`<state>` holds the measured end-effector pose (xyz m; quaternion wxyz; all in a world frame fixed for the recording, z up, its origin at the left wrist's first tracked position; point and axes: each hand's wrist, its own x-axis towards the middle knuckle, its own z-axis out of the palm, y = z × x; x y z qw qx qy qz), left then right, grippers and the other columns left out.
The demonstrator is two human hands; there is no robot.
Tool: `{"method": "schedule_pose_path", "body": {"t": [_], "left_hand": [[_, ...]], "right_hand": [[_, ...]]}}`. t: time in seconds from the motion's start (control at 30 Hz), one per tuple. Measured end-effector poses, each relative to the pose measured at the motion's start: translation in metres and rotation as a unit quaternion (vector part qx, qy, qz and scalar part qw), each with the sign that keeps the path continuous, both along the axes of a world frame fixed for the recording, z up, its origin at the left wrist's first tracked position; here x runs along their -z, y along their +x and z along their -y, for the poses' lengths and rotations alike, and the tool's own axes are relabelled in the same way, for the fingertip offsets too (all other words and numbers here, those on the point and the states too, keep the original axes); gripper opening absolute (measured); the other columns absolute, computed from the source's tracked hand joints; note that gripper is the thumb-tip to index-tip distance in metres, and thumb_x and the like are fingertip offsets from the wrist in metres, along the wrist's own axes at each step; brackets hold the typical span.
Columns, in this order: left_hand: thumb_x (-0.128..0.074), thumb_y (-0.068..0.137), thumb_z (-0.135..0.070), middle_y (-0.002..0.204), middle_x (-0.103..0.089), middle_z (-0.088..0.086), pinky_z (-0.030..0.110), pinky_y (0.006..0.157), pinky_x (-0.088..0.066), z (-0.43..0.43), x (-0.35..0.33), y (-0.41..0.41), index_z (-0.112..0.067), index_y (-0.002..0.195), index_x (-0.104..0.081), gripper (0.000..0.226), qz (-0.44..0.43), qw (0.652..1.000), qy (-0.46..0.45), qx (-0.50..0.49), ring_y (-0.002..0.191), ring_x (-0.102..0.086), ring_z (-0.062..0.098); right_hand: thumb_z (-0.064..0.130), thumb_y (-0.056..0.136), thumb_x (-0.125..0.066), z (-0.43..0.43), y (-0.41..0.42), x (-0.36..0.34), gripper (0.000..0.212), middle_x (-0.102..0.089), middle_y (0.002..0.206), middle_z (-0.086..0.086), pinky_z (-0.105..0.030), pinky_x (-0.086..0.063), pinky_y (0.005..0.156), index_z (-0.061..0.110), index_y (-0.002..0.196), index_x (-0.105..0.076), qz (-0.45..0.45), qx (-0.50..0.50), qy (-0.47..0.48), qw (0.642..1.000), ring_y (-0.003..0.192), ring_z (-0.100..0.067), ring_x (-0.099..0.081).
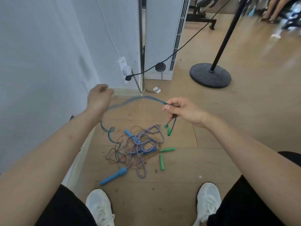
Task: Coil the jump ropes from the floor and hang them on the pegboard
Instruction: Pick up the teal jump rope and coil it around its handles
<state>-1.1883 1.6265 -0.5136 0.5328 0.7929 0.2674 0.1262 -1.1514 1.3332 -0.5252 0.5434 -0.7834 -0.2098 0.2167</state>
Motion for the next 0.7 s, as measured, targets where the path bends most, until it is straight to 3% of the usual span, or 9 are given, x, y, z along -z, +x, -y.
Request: {"method": "schedule_pose_path", "body": {"t": [0.1,0.2,0.3,0.37,0.43,0.57,0.63,0.7], "left_hand": [[-0.065,0.094,-0.019,0.124,-0.067,-0.007,0.021,0.098,-0.043,0.032,-0.007,-0.012,-0.022,0.128,-0.065,0.034,0.007,0.983,-0.006,0.182,0.11,-0.06,0.004],[-0.063,0.097,-0.022,0.128,-0.067,-0.011,0.019,0.1,-0.044,0.059,-0.008,-0.027,-0.025,0.134,-0.059,0.037,-0.032,0.919,-0.023,0.392,0.118,-0.06,-0.002],[-0.062,0.098,-0.028,0.1,-0.075,-0.005,0.026,0.097,-0.046,0.067,-0.004,-0.032,-0.016,0.112,-0.07,0.02,-0.053,0.884,0.009,0.464,0.104,-0.068,0.011],[-0.059,0.099,-0.029,0.069,-0.063,0.001,0.024,0.083,-0.048,0.064,-0.003,-0.03,-0.013,0.093,-0.072,0.022,-0.032,0.907,0.001,0.421,0.074,-0.067,0.016],[-0.057,0.101,-0.026,0.056,-0.044,-0.002,0.021,0.072,-0.052,0.057,-0.004,-0.023,-0.013,0.084,-0.07,0.025,0.01,0.941,-0.057,0.334,0.059,-0.056,0.014],[-0.058,0.1,-0.025,0.054,-0.036,-0.006,0.026,0.066,-0.057,0.037,-0.011,-0.01,-0.017,0.075,-0.068,0.027,0.075,0.982,-0.128,0.118,0.051,-0.044,0.014],[-0.058,0.099,-0.025,0.058,-0.036,-0.002,0.029,0.067,-0.056,0.027,-0.013,-0.008,-0.017,0.075,-0.067,0.027,0.09,0.984,-0.144,0.045,0.05,-0.042,0.016],[-0.058,0.099,-0.026,0.06,-0.036,-0.001,0.03,0.068,-0.056,0.02,-0.015,-0.008,-0.016,0.076,-0.067,0.026,0.094,0.982,-0.164,0.004,0.049,-0.041,0.017]], "right_hand": [[0.012,0.1,-0.056,-0.011,-0.006,-0.004,0.016,-0.056,0.062,0.0,-0.024,-0.051,0.06,0.011,0.094,-0.07,0.012,-0.016,0.016,1.0,0.057,-0.01,-0.055],[0.013,0.101,-0.056,-0.019,-0.011,-0.005,0.016,-0.053,0.059,0.002,-0.025,-0.048,0.058,0.012,0.094,-0.07,0.022,-0.034,0.018,0.999,0.056,-0.011,-0.05],[0.014,0.101,-0.055,-0.021,-0.013,-0.008,0.018,-0.05,0.055,0.004,-0.026,-0.047,0.056,0.011,0.091,-0.069,0.01,-0.037,0.022,0.999,0.052,-0.013,-0.048],[0.015,0.101,-0.055,-0.016,-0.012,-0.009,0.019,-0.049,0.053,0.005,-0.028,-0.049,0.06,0.011,0.086,-0.067,-0.005,-0.034,0.011,0.999,0.051,-0.013,-0.049],[0.015,0.1,-0.057,-0.01,-0.01,-0.007,0.019,-0.052,0.056,0.003,-0.03,-0.052,0.066,0.01,0.083,-0.065,-0.033,-0.035,-0.005,0.999,0.054,-0.015,-0.055],[0.015,0.101,-0.056,-0.002,-0.01,0.003,0.023,-0.063,0.072,-0.006,-0.028,-0.051,0.076,0.014,0.078,-0.063,-0.052,-0.032,-0.022,0.998,0.071,-0.015,-0.064],[0.016,0.102,-0.054,-0.001,-0.009,0.007,0.023,-0.067,0.078,-0.006,-0.027,-0.048,0.081,0.016,0.081,-0.063,-0.048,-0.027,-0.021,0.998,0.078,-0.015,-0.064],[0.016,0.102,-0.053,-0.001,-0.008,0.009,0.021,-0.068,0.08,-0.008,-0.035,-0.048,0.087,0.014,0.083,-0.063,-0.078,-0.027,-0.001,0.997,0.082,-0.021,-0.066]]}}
